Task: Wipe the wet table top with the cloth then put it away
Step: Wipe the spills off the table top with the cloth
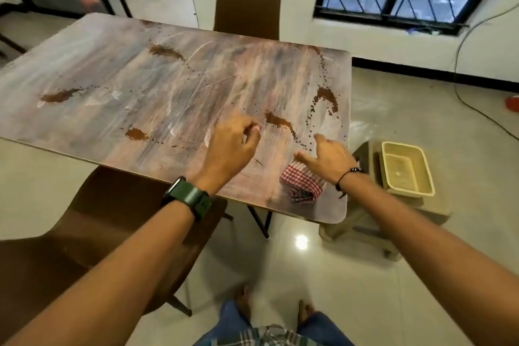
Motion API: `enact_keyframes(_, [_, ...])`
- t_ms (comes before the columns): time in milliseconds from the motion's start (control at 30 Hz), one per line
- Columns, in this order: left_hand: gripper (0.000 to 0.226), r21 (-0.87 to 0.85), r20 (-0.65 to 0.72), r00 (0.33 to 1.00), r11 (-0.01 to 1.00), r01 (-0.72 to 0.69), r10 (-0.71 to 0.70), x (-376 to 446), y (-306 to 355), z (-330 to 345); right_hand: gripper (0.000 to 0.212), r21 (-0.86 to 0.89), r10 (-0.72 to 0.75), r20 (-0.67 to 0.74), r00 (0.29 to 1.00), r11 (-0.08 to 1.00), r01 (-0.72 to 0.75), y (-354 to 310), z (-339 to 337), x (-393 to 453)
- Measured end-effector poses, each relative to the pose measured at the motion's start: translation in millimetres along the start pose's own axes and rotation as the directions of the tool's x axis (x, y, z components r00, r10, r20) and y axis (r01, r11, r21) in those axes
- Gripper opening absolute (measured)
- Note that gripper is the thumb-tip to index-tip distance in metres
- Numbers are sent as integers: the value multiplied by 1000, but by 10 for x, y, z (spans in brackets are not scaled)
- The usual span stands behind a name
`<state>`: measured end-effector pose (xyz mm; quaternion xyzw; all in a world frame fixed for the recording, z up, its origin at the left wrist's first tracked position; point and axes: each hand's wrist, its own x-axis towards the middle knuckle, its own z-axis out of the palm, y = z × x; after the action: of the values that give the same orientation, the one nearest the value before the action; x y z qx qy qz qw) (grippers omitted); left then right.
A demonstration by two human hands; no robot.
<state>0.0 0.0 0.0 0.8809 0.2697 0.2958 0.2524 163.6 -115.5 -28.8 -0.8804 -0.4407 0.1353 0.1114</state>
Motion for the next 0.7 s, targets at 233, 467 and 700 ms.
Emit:
enact_keyframes(233, [15,-98,-27,902,899,427,-431,-692,247,488,96,-177,144,253,957,979,-101,380,714,-125])
enact_keyframes(467, [18,-146,-56,819,816,559,-571,-981,644,744,48,459,126,6,992,881,-114,645,737,-36])
enact_keyframes(700, [17,-187,-11,790,777,601,-613,-784,647,858,25,893,220,437,872,-223,-391,794,257,15])
